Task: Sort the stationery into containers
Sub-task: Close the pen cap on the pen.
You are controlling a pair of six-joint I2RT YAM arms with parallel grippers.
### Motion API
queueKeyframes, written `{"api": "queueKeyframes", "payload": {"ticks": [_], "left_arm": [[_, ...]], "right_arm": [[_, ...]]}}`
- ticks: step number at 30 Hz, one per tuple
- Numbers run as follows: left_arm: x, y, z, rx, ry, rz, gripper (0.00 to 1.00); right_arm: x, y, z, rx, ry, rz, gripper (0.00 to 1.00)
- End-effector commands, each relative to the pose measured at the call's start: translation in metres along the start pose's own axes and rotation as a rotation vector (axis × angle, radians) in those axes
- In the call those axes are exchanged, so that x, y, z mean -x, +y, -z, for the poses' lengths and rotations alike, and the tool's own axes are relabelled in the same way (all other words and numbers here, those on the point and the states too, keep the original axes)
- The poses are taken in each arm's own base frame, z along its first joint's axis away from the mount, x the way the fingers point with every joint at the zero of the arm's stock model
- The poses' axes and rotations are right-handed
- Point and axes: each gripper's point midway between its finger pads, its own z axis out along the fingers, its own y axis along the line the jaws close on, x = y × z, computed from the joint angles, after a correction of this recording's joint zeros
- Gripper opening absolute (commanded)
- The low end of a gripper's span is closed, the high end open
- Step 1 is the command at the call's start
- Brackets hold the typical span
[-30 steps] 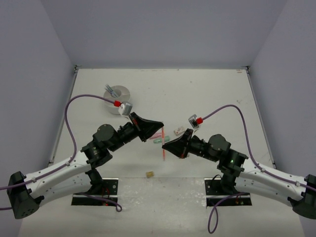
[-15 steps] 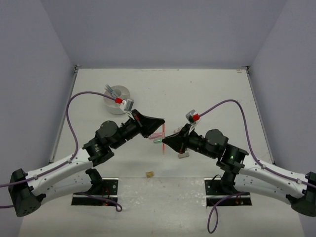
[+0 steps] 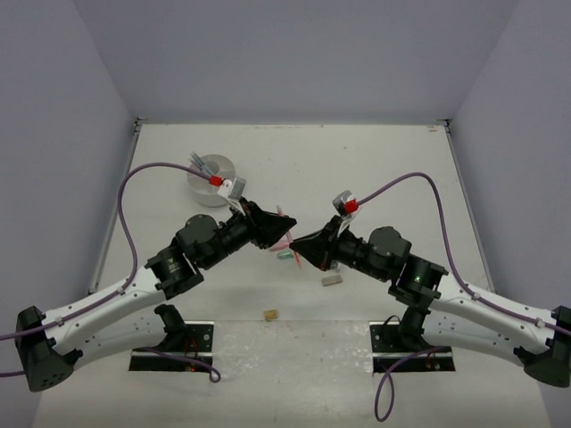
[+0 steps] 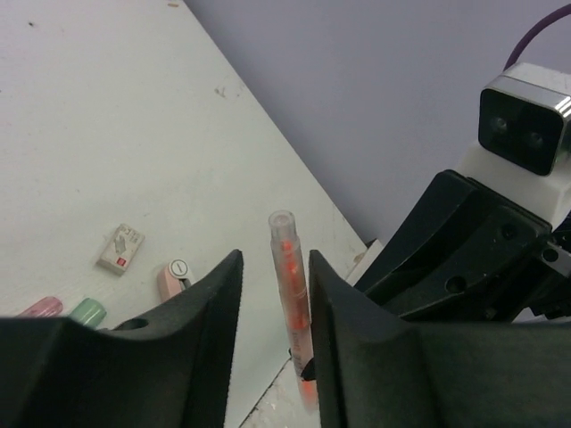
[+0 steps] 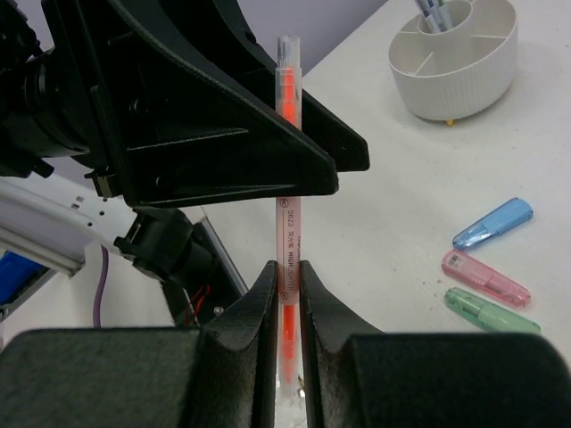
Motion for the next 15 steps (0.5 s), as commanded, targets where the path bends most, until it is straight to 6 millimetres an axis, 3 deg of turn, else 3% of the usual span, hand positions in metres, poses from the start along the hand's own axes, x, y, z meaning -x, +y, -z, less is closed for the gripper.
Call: {"api": "queueKeyframes", "payload": {"ticks": [1, 3, 4, 7, 11, 13, 15], "left_arm": [[0.018, -0.009, -0.002, 0.003, -0.022, -0.050, 0.27], [0.019, -0.017, -0.002, -0.030, -0.019, -0.051, 0.05], [0.017, -0.019, -0.002, -0.046, -0.010, -0.051, 0.01], [0.015, -0.028, 0.000, -0.090, 0.008, -0.045, 0.00], [0.021, -0.044, 0.009, -0.161, 0.000, -0.053, 0.00], [0.023, -0.054, 0.014, -0.214, -0.003, -0.068, 0.00], [0.025, -0.063, 0.018, -0.256, -0.004, -0.080, 0.00]], "right_arm": [[0.025, 0.024, -0.006, 0.096, -0.065, 0.005, 0.00], [0.025, 0.025, -0.007, 0.102, -0.071, -0.001, 0.00], [0.024, 0.025, -0.007, 0.102, -0.069, -0.003, 0.00], [0.021, 0.025, -0.011, 0.110, -0.060, -0.006, 0.00], [0.009, 0.028, -0.019, 0.132, -0.010, -0.010, 0.15], [0.003, 0.032, -0.022, 0.163, 0.012, -0.017, 0.32], [-0.001, 0.036, -0.024, 0.187, 0.022, -0.030, 0.37]]}}
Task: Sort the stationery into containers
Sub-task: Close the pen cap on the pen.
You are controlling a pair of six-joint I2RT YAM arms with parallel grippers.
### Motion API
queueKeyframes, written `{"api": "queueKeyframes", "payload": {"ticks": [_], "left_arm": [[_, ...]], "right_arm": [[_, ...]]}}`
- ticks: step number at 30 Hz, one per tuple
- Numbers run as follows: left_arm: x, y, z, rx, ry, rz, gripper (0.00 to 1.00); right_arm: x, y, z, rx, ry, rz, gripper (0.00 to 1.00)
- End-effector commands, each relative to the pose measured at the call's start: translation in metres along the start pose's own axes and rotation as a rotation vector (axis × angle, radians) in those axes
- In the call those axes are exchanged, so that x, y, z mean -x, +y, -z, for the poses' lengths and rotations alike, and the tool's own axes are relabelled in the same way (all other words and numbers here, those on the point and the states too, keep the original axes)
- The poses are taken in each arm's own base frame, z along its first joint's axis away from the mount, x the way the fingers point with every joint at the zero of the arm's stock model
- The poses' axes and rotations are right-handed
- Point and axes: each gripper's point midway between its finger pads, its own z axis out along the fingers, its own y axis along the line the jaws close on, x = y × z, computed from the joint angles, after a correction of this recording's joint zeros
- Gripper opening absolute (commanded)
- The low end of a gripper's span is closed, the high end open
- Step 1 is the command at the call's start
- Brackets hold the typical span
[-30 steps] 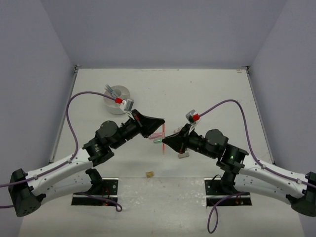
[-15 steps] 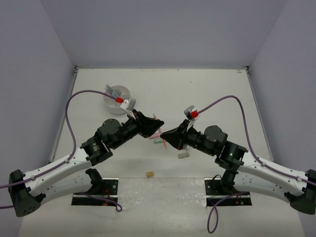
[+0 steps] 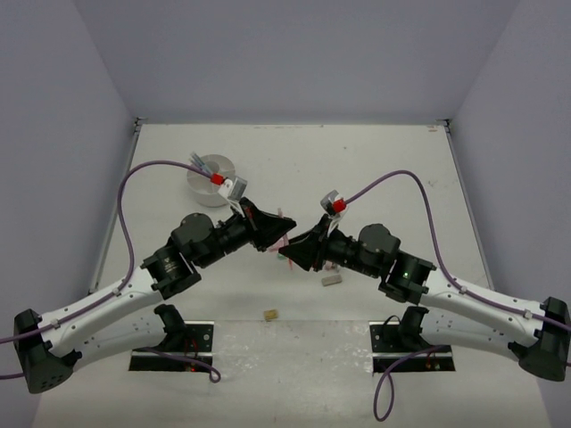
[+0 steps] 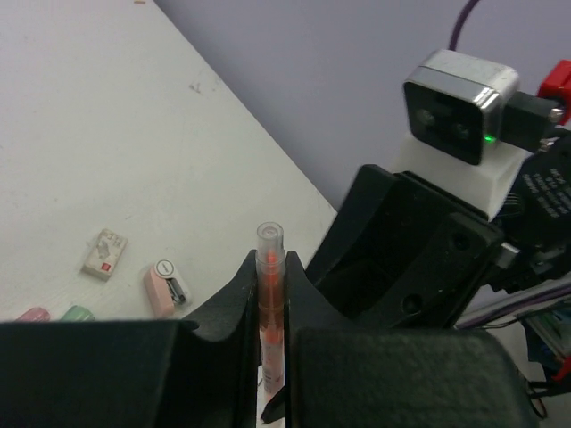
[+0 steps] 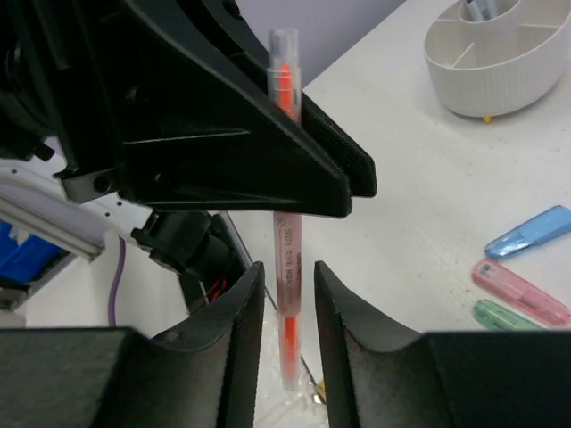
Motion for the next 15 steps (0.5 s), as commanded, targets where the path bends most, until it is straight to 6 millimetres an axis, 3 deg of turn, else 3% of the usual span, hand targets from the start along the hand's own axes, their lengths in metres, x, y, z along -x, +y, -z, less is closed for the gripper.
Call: {"api": "queueKeyframes", "payload": {"ticks": [1, 4, 8, 10, 13, 14, 15], "left_arm": [[0.026, -0.050, 0.011, -0.209, -0.047, -0.050, 0.00], [0.023, -0.057, 0.012, -0.252, -0.032, -0.056, 0.00], [0.022, -0.058, 0.011, -0.259, -0.031, -0.065, 0.00], [0.020, -0.055, 0.010, -0.245, -0.023, -0.071, 0.01], [0.024, -0.046, 0.007, -0.188, -0.036, -0.079, 0.53], [0.026, -0.043, 0.007, -0.169, -0.040, -0.081, 0.67], [0.027, -0.040, 0.006, -0.149, -0.042, -0.086, 0.73]], "right_arm": [[0.012, 0.028, -0.009, 0.132, -0.022, -0.012, 0.38], [0.010, 0.033, -0.013, 0.162, -0.003, -0.014, 0.32], [0.012, 0.038, -0.014, 0.184, -0.009, -0.017, 0.00], [0.013, 0.038, -0.013, 0.184, -0.010, -0.018, 0.00], [0.014, 0.037, -0.010, 0.179, -0.021, -0.017, 0.00], [0.014, 0.037, -0.009, 0.176, -0.023, -0.018, 0.00], [0.014, 0.036, -0.009, 0.175, -0.024, -0.018, 0.00]]}}
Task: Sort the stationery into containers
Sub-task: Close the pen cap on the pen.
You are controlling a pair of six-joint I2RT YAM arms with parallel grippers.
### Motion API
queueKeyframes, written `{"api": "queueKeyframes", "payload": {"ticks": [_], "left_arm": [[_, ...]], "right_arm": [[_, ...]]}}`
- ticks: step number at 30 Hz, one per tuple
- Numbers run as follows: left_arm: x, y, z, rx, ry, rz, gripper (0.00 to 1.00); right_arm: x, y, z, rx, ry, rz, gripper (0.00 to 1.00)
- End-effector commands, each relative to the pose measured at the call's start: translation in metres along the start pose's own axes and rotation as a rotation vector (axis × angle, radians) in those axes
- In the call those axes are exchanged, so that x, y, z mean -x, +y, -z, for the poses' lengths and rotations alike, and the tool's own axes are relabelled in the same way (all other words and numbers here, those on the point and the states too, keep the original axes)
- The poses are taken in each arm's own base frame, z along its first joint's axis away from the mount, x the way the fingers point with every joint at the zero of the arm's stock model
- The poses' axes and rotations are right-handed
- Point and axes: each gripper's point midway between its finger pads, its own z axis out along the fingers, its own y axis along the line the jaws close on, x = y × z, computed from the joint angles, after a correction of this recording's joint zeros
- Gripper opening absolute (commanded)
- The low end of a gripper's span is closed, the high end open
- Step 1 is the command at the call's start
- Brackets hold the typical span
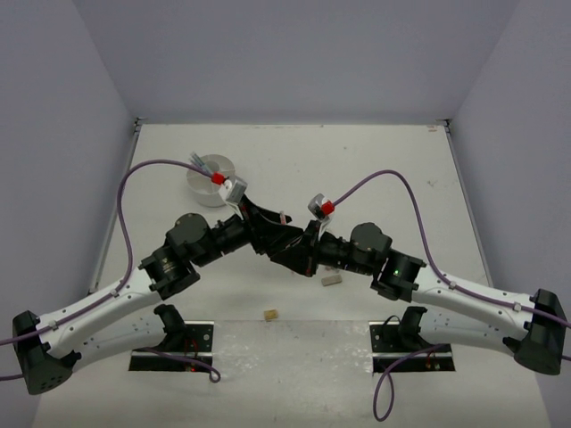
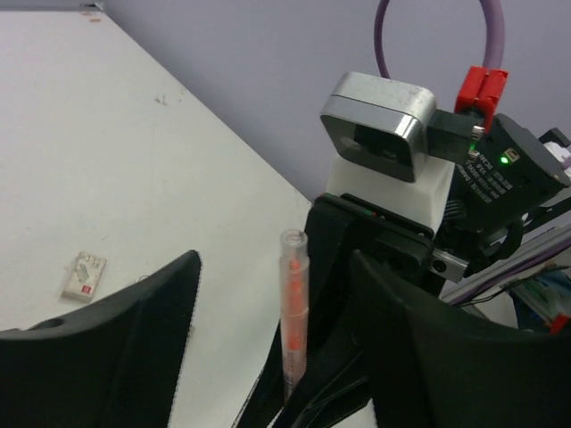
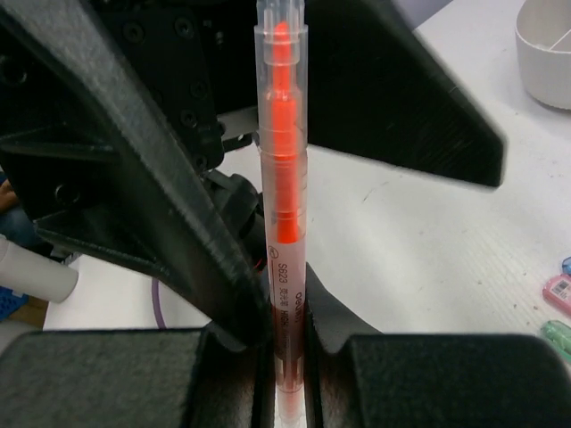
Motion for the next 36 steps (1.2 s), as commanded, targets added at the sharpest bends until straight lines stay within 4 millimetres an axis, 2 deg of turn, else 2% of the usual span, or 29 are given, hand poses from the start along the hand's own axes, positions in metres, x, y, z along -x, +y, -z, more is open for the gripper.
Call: {"api": "queueKeyframes", "payload": {"ticks": [1, 4, 6, 9, 11, 15, 17, 22, 24, 27, 30, 32, 36], "left_arm": [[0.026, -0.012, 0.000, 0.000, -0.047, -0.048, 0.77], [0.051, -0.008, 0.000, 0.085, -0.101, -0.053, 0.79], [0.057, 0.003, 0.000, 0.166, -0.116, -0.050, 0.76], [0.073, 0.000, 0.001, 0.186, -0.146, -0.051, 0.73], [0.073, -0.002, 0.000, 0.179, -0.144, -0.051, 0.70], [0.066, -0.005, -0.002, 0.151, -0.117, -0.049, 0.52], [0.061, -0.004, -0.004, 0.143, -0.103, -0.046, 0.48], [0.044, -0.019, -0.006, 0.032, -0.044, -0.034, 0.29], [0.039, -0.022, -0.007, 0.009, -0.023, -0.026, 0.27], [0.032, -0.024, -0.007, -0.009, 0.001, -0.016, 0.13], [0.026, -0.024, -0.005, -0.021, 0.021, -0.011, 0.10], [0.023, -0.024, -0.005, -0.022, 0.031, -0.009, 0.01], [0.014, -0.018, -0.004, -0.005, 0.060, -0.008, 0.00]], "right_arm": [[0.027, 0.014, 0.003, 0.042, -0.084, 0.015, 0.00], [0.023, 0.013, 0.001, 0.042, -0.070, 0.013, 0.00], [0.021, 0.012, 0.000, 0.043, -0.066, 0.009, 0.00], [0.020, 0.012, 0.000, 0.046, -0.066, 0.009, 0.00], [0.021, 0.012, 0.000, 0.041, -0.068, 0.012, 0.00], [0.025, 0.012, 0.001, 0.032, -0.072, 0.020, 0.00], [0.026, 0.012, 0.002, 0.029, -0.072, 0.023, 0.00], [0.034, 0.012, 0.004, 0.008, -0.086, 0.039, 0.00], [0.035, 0.011, 0.005, -0.001, -0.085, 0.042, 0.00], [0.044, 0.013, 0.007, -0.014, -0.100, 0.059, 0.00], [0.054, 0.015, 0.008, -0.030, -0.109, 0.075, 0.00], [0.064, 0.016, 0.008, -0.040, -0.123, 0.089, 0.00], [0.086, 0.015, 0.008, -0.085, -0.157, 0.116, 0.00]]}}
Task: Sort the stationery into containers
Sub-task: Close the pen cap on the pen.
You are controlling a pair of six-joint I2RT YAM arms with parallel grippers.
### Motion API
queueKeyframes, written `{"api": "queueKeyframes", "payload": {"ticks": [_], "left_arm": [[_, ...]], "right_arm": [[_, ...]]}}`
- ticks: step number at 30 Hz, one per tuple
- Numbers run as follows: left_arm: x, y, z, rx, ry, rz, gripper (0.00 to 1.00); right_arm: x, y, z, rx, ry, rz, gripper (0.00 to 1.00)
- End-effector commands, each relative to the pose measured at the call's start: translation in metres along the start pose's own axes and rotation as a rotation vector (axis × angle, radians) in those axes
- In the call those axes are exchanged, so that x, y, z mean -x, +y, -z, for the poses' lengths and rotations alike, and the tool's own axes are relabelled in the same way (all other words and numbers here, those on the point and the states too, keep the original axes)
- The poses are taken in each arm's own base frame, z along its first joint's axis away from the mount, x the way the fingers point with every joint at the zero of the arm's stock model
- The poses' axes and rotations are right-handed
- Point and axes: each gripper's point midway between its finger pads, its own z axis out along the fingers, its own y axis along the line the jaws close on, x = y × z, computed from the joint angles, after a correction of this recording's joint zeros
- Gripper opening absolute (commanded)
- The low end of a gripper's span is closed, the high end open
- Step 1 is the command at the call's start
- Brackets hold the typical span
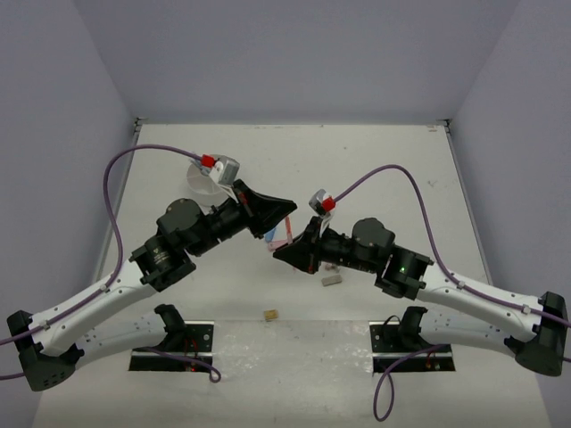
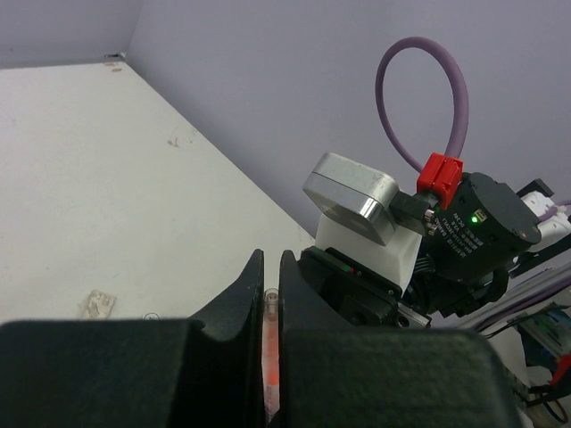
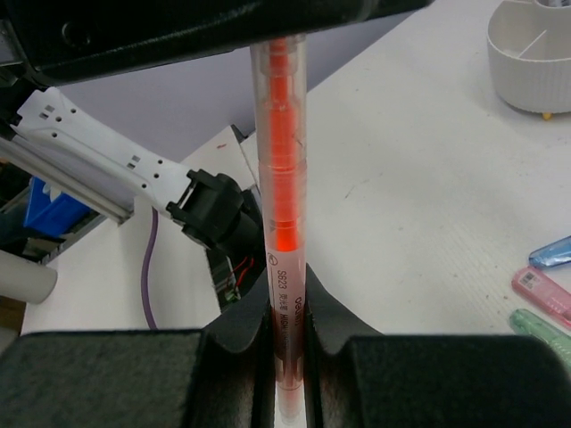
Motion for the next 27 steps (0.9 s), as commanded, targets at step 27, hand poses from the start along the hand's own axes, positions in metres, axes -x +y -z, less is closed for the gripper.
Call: {"api": "queueKeyframes", "payload": {"ticks": [27], "left_arm": [[-0.030, 0.050, 0.034, 0.370, 0.227, -0.141, 0.32]], "right_arm": [[0.085, -0.020, -0.016, 0.014, -0.112, 0.187, 0.00]]}}
